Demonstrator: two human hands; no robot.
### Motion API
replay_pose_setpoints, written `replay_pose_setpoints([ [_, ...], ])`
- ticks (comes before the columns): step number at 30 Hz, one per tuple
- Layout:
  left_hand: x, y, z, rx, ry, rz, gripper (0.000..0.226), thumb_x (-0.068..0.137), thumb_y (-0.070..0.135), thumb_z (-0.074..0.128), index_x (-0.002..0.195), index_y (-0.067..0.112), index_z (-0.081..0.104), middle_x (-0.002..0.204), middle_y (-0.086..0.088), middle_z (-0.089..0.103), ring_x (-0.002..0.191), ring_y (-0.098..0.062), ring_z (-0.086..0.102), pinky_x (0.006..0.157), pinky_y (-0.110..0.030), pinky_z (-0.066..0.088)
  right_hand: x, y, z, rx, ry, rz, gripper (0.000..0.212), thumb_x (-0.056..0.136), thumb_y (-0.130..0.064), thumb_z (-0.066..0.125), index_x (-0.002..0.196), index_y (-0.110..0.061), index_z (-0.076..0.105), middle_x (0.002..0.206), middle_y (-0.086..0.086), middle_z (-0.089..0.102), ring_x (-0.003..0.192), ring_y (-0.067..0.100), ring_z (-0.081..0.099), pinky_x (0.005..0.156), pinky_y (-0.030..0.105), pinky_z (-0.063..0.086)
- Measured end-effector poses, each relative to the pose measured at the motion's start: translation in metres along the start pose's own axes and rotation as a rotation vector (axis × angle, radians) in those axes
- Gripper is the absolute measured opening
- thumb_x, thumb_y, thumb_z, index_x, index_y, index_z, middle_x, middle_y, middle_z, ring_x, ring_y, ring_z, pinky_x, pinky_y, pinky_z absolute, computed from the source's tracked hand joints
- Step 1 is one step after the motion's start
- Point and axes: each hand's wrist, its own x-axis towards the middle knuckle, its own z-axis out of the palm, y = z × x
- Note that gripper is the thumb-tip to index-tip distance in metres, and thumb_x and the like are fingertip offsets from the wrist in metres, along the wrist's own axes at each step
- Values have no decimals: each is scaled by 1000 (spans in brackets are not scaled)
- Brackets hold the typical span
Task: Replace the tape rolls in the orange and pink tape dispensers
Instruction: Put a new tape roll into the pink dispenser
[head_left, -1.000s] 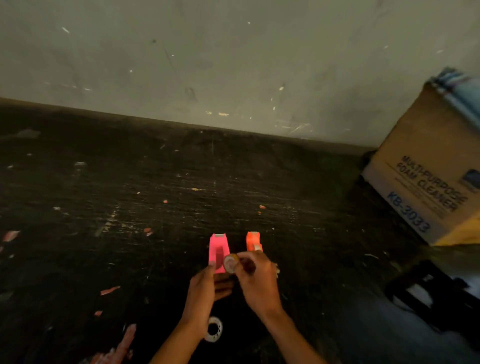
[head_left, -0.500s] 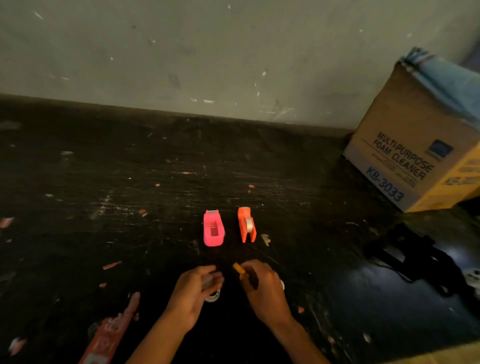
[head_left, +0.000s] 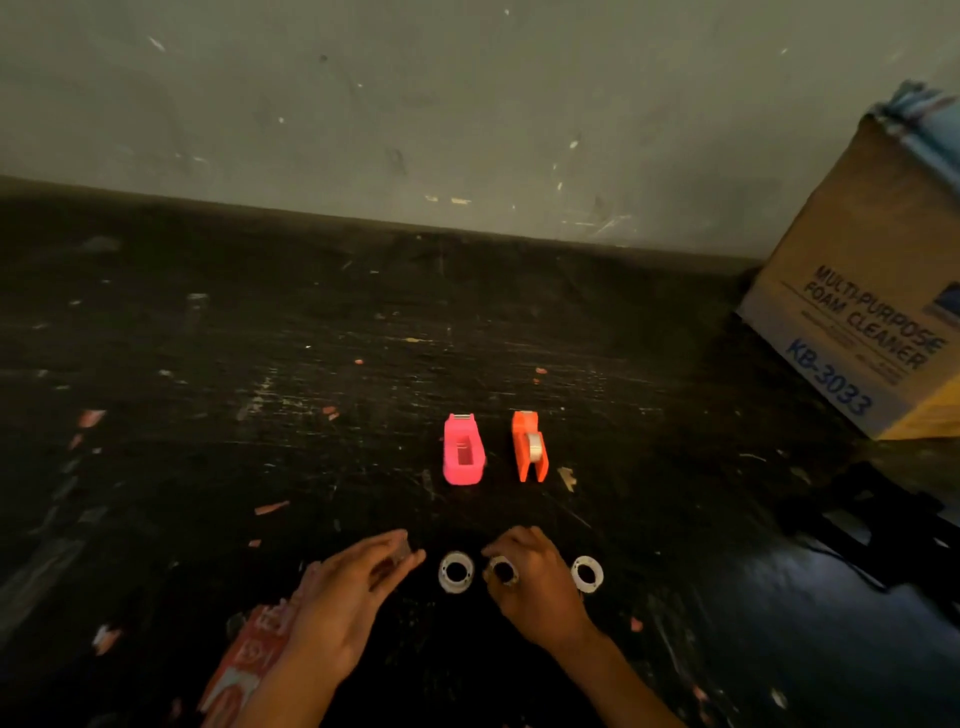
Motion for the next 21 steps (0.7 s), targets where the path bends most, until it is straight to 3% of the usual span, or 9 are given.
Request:
replay_pose_setpoints([
  [4, 1, 1, -5, 8, -18, 35, 22, 86, -4, 53, 105, -8, 63, 112, -27, 64, 98, -37, 65, 73, -36, 55, 18, -17, 7, -154, -231, -53, 60, 80, -40, 63, 134, -20, 45, 134, 3, 51, 124, 21, 42, 102, 35, 32],
  [6, -5, 2, -6, 72, -35, 77, 19, 85, -1, 57, 101, -1, 67, 107, -23, 68, 96, -32, 66, 75, -34, 53, 22, -24, 13, -187, -270, -70, 56, 83, -35, 62, 134, -17, 46, 133, 7, 52, 124, 24, 43, 103, 35, 32],
  [8, -9, 4, -6, 106, -39, 111, 18, 85, -2, 57, 98, 3, 68, 105, -19, 70, 96, -27, 66, 79, -33, 50, 23, -28, 13, 20, -209, -26, 49, 83, -27, 64, 130, -18, 51, 129, 6, 56, 118, 20, 50, 100, 31, 40],
  [11, -11, 7, -3, 86, -45, 121, 22, 84, -7, 55, 103, -3, 66, 106, -22, 69, 99, -29, 65, 92, -38, 48, 20, -36, -6, 558, -131, 144, 45, 80, -12, 71, 122, -23, 56, 121, -1, 63, 108, 5, 60, 89, 16, 49],
  [13, -14, 7, 2, 94, -65, 124, 24, 83, -8, 56, 104, -4, 66, 103, -22, 71, 100, -29, 66, 95, -39, 47, 16, -43, -21, 800, -112, 186, 46, 78, -4, 72, 118, -22, 59, 115, -2, 67, 105, 5, 63, 89, 18, 51],
  [17, -17, 6, 15, 171, -135, 186, 22, 81, -8, 58, 94, 3, 71, 94, -15, 76, 89, -22, 70, 81, -29, 54, 10, -54, -40, 956, -80, 152, 47, 77, 3, 71, 118, -15, 59, 110, 0, 70, 105, 9, 66, 91, 24, 53],
  [21, -16, 7, 18, 253, -166, 246, 21, 79, -6, 62, 96, 2, 72, 96, -16, 75, 96, -27, 69, 86, -33, 53, 4, -55, -46, 916, -83, 134, 53, 77, -2, 73, 124, -20, 55, 114, -2, 69, 108, 8, 64, 93, 27, 53],
])
